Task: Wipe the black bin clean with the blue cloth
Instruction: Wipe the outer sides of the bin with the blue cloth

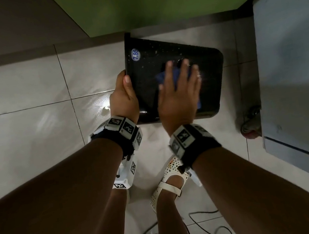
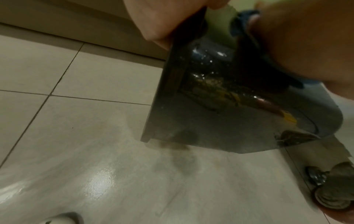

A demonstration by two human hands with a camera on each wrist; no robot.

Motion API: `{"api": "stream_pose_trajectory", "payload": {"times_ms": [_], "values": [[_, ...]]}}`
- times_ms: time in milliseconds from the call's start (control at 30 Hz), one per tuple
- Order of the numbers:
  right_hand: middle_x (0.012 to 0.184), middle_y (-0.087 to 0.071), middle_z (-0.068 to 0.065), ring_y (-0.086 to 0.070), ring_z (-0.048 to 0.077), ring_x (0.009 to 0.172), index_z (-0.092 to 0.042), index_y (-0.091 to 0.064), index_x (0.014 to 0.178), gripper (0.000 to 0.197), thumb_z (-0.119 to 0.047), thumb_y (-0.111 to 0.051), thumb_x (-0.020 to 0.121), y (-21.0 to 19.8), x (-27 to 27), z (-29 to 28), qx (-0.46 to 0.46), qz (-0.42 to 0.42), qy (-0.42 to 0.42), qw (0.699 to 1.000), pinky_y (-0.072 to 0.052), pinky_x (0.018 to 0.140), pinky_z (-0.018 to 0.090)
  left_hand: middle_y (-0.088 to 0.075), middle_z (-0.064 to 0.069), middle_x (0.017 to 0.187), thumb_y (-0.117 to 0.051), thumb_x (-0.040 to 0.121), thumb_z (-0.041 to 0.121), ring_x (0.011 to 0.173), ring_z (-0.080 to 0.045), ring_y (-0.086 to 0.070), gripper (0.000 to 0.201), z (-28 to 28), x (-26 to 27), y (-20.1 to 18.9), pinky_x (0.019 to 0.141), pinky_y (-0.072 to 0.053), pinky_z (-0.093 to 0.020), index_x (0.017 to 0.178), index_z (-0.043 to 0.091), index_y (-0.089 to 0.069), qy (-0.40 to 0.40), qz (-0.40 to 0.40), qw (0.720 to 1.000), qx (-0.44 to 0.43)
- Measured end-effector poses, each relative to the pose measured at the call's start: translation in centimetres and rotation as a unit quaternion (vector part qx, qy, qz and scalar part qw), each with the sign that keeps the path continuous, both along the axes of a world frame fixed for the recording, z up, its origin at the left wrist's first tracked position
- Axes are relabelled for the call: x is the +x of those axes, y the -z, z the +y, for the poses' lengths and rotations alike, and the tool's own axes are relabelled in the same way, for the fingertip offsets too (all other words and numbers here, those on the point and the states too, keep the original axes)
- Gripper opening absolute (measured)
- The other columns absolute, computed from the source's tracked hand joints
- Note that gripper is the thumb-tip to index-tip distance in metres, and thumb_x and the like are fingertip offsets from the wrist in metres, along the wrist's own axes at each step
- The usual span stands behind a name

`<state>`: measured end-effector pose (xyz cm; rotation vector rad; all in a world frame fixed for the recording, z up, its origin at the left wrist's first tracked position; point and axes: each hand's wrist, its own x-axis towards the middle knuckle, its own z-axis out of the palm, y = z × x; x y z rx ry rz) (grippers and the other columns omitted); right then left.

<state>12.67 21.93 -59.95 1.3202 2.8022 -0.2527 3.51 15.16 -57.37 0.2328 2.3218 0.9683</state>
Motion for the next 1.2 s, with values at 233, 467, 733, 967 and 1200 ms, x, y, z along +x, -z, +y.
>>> {"api": "stream_pose_trajectory", "payload": {"times_ms": [233,467,733,967,1200], "values": [[0.143,-0.042,0.018,-0.036,0.042,0.133,-0.015,-0.044,0.138,0.050,-0.035,-0.029,0.094,-1.2,-5.5,0.5,-0.050,0.011,-0.117,0.992,-0.026,0.109,0.051,-0.066,-0.015,0.092,-0.022,0.097,0.032,0.083,-0.033,-0.061,0.040,-0.1,-0.2,0.1,0.066,-0.043,-0.031,0.122,0.012,-0.047,0.023,0.025,0.999,0.010],[0.155,-0.023,0.005,-0.016,0.030,0.143,-0.026,-0.019,0.148,0.050,-0.036,-0.029,0.100,-2.0,-9.0,3.2,-0.103,-0.039,-0.090,0.990,-0.011,0.116,0.044,-0.059,-0.011,0.080,-0.023,0.099,0.029,0.069,-0.026,-0.053,0.035,0.0,-0.4,-0.1,0.060,-0.036,-0.030,0.122,0.012,-0.043,0.037,0.011,0.999,-0.020],[0.143,-0.044,0.007,-0.039,0.030,0.131,-0.028,-0.032,0.144,0.048,-0.041,-0.025,0.099,-1.8,-8.4,6.8,-0.113,-0.040,-0.003,0.993,-0.028,0.108,0.049,-0.051,-0.013,0.074,-0.021,0.099,0.027,0.066,-0.027,-0.046,0.034,-0.1,0.4,-0.5,0.060,-0.029,-0.032,0.108,0.002,-0.042,0.019,0.029,0.998,-0.059],[0.136,-0.052,0.015,-0.048,0.037,0.124,-0.022,-0.050,0.134,0.054,-0.042,-0.025,0.091,-0.1,-1.2,6.7,-0.043,0.053,0.104,0.992,-0.034,0.105,0.054,-0.051,-0.004,0.068,-0.024,0.099,0.030,0.062,-0.022,-0.045,0.033,0.3,1.0,-0.7,0.059,-0.028,-0.025,0.106,0.007,-0.047,0.031,0.001,0.997,-0.068],[0.135,-0.052,0.016,-0.047,0.037,0.124,-0.021,-0.051,0.133,0.047,-0.037,-0.030,0.093,-0.5,-3.7,5.4,-0.031,0.044,0.090,0.994,-0.032,0.106,0.050,-0.050,-0.010,0.073,-0.029,0.098,0.033,0.067,-0.026,-0.043,0.037,-0.1,1.5,-0.7,0.060,-0.025,-0.028,0.101,0.003,-0.049,0.098,0.021,0.990,-0.098]]}}
